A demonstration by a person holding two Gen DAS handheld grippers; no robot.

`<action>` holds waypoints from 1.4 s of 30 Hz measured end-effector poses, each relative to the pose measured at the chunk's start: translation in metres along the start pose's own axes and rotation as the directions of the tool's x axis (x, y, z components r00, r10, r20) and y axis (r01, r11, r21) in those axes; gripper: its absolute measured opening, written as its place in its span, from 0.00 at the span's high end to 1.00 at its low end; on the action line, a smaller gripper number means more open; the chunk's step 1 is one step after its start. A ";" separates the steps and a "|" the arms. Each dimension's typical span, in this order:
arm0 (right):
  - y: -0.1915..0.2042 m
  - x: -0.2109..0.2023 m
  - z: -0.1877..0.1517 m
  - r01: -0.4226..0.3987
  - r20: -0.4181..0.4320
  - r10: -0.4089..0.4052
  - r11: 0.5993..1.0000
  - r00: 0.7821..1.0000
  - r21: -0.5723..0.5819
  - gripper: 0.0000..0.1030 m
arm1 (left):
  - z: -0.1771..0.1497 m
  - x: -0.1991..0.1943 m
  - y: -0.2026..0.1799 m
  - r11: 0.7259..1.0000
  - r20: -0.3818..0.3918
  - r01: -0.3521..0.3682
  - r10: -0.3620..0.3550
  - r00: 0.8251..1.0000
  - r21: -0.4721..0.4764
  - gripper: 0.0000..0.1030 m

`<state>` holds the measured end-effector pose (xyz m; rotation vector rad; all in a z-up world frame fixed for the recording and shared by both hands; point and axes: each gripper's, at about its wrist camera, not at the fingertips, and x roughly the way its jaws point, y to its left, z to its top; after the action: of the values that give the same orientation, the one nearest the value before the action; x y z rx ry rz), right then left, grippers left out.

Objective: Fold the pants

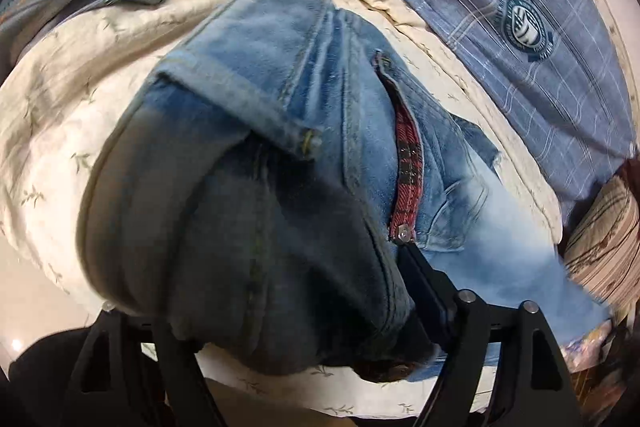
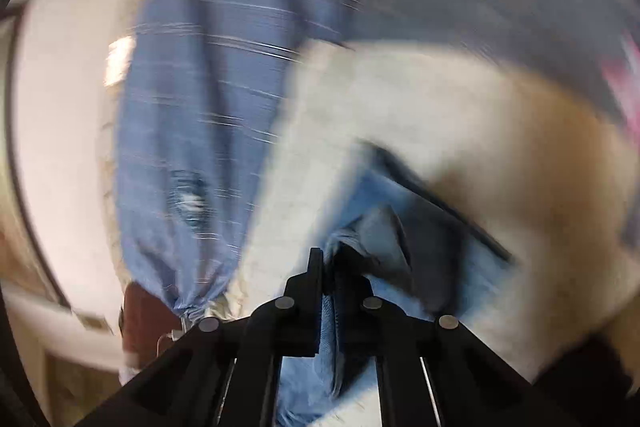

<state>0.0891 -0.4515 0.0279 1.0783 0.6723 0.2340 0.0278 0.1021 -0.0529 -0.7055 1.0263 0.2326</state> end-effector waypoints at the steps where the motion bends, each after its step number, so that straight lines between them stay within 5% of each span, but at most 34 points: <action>1: 0.026 -0.008 0.005 -0.039 0.038 0.042 0.997 0.998 -0.070 0.95 | -0.001 0.000 -0.001 1.000 0.006 0.004 -0.004 1.000 0.006 0.19; 3: 0.074 -0.033 0.000 -0.085 0.108 0.113 0.968 0.988 -0.234 0.95 | -0.002 0.001 -0.002 1.000 0.017 0.006 -0.007 1.000 0.026 0.18; 6: 0.070 -0.044 -0.020 -0.038 0.155 0.083 0.960 0.984 -0.277 0.95 | -0.006 0.003 -0.008 0.998 0.022 -0.005 0.004 1.000 0.070 0.17; 10: -0.049 -0.018 -0.037 0.104 0.066 -0.103 0.995 0.993 -0.005 0.95 | -0.007 0.007 -0.015 0.991 0.021 -0.027 0.025 0.999 0.133 0.15; 13: -0.122 -0.009 -0.046 0.174 -0.014 -0.174 0.973 0.985 0.152 0.95 | -0.007 0.008 -0.016 0.987 0.018 -0.031 0.029 0.999 0.161 0.15; 16: -0.143 -0.014 -0.046 0.131 -0.021 -0.130 0.963 0.991 0.235 0.92 | -0.006 0.009 -0.017 0.986 0.017 -0.023 0.020 1.000 0.166 0.15; 19: -0.132 -0.023 -0.041 0.109 -0.012 -0.109 0.974 0.994 0.199 0.90 | -0.006 0.007 -0.014 0.986 0.009 -0.016 0.015 1.000 0.164 0.15; 21: -0.124 -0.025 -0.041 0.105 -0.036 -0.100 0.976 0.994 0.192 0.75 | -0.005 0.006 -0.011 0.989 0.009 -0.001 0.000 1.000 0.149 0.15; 22: -0.122 -0.024 -0.043 0.108 -0.044 -0.102 0.976 0.994 0.190 0.45 | -0.005 0.002 -0.009 0.990 0.010 0.007 -0.008 1.000 0.140 0.15; 23: -0.120 -0.022 -0.044 0.116 -0.050 -0.108 0.974 0.993 0.194 0.22 | -0.006 -0.002 -0.007 0.992 0.013 0.016 -0.018 1.000 0.127 0.15; 27: -0.112 -0.030 -0.052 0.034 -0.032 -0.029 0.983 0.999 0.180 0.22 | -0.016 -0.044 0.019 0.984 0.095 0.175 -0.172 0.981 -0.031 0.15; 30: -0.087 -0.015 -0.056 0.005 -0.064 0.001 0.995 0.998 0.096 0.22 | -0.029 -0.069 0.054 0.956 0.232 0.227 -0.182 0.956 -0.185 0.15; 35: -0.069 0.008 -0.065 0.050 -0.088 -0.053 0.998 0.995 -0.041 0.22 | -0.023 -0.049 0.083 0.909 0.154 0.249 -0.208 0.966 -0.334 0.16; 38: -0.070 0.020 -0.075 0.048 -0.110 -0.054 0.998 0.992 -0.052 0.22 | -0.022 -0.040 0.078 0.903 0.117 0.252 -0.225 0.967 -0.347 0.17; 39: -0.075 0.022 -0.078 0.048 -0.115 -0.053 0.998 0.992 -0.045 0.22 | -0.022 -0.039 0.075 0.904 0.113 0.249 -0.223 0.968 -0.348 0.21; 42: -0.078 0.020 -0.078 0.028 -0.118 -0.033 0.998 0.993 -0.050 0.22 | -0.021 -0.037 0.069 0.912 0.103 0.245 -0.224 0.969 -0.329 0.68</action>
<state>0.0462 -0.4217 -0.0710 1.0133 0.7852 0.2881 -0.0401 0.1459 -0.0576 -1.1214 0.8387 0.2228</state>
